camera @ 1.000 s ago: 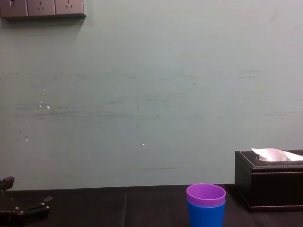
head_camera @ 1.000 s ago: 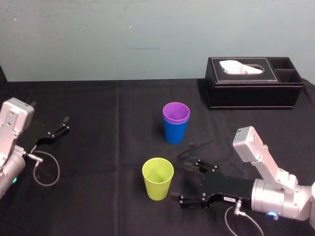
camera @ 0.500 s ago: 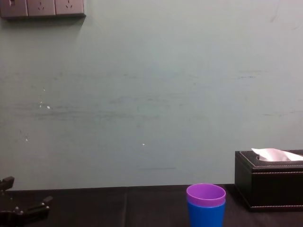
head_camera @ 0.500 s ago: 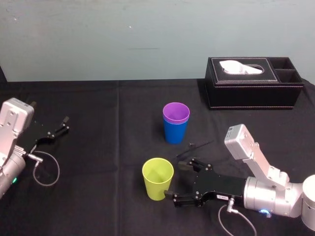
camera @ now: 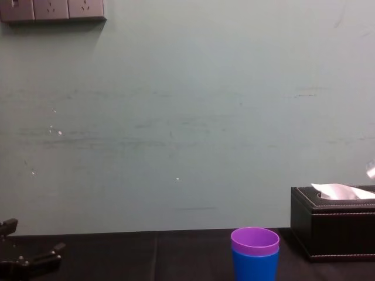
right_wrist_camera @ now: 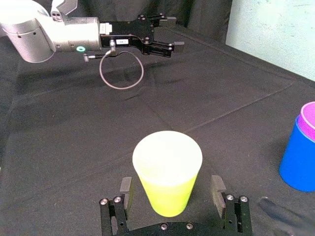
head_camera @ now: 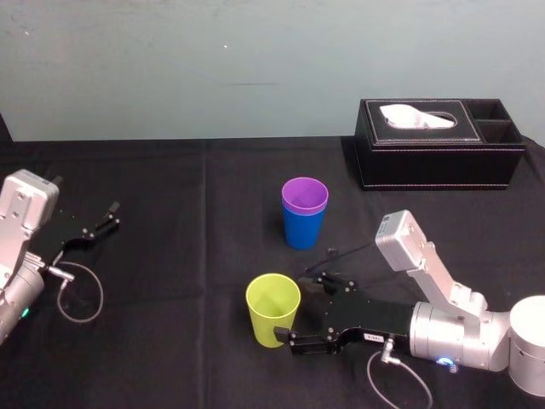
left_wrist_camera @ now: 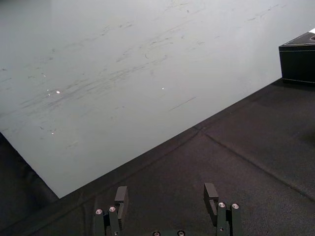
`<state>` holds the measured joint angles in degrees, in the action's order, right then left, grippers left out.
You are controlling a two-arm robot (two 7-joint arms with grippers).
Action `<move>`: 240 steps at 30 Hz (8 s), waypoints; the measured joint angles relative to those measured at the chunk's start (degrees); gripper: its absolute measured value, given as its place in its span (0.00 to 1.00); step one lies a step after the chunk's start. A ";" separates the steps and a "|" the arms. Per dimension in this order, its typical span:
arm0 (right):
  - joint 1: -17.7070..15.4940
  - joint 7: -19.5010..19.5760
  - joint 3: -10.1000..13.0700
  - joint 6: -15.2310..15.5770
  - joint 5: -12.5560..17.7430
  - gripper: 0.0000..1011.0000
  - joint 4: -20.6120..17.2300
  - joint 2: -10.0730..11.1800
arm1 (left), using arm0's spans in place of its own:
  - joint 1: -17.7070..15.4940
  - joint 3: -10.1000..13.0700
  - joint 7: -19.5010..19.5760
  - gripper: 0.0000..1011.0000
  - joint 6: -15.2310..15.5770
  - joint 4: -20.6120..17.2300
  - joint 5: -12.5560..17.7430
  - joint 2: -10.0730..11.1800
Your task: Stack the three plastic cups sequentially using one hand.
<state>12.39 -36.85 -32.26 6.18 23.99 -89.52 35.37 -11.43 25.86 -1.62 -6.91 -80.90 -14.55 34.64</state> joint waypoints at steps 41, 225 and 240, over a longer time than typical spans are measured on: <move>2.75 0.62 -2.26 0.73 -1.51 0.85 2.74 -3.07 | 0.00 0.00 0.00 1.00 0.00 0.00 0.00 0.00; 15.71 9.67 4.12 10.93 -3.60 0.87 10.86 -10.38 | 0.00 0.00 0.00 1.00 0.00 0.00 0.00 0.00; 15.71 9.69 4.18 11.03 -3.47 0.99 10.77 -10.38 | 0.00 0.00 0.00 1.00 0.00 0.00 0.00 0.00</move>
<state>28.10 -27.15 -28.08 17.22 20.51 -78.75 24.98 -11.43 25.86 -1.62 -6.90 -80.90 -14.55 34.64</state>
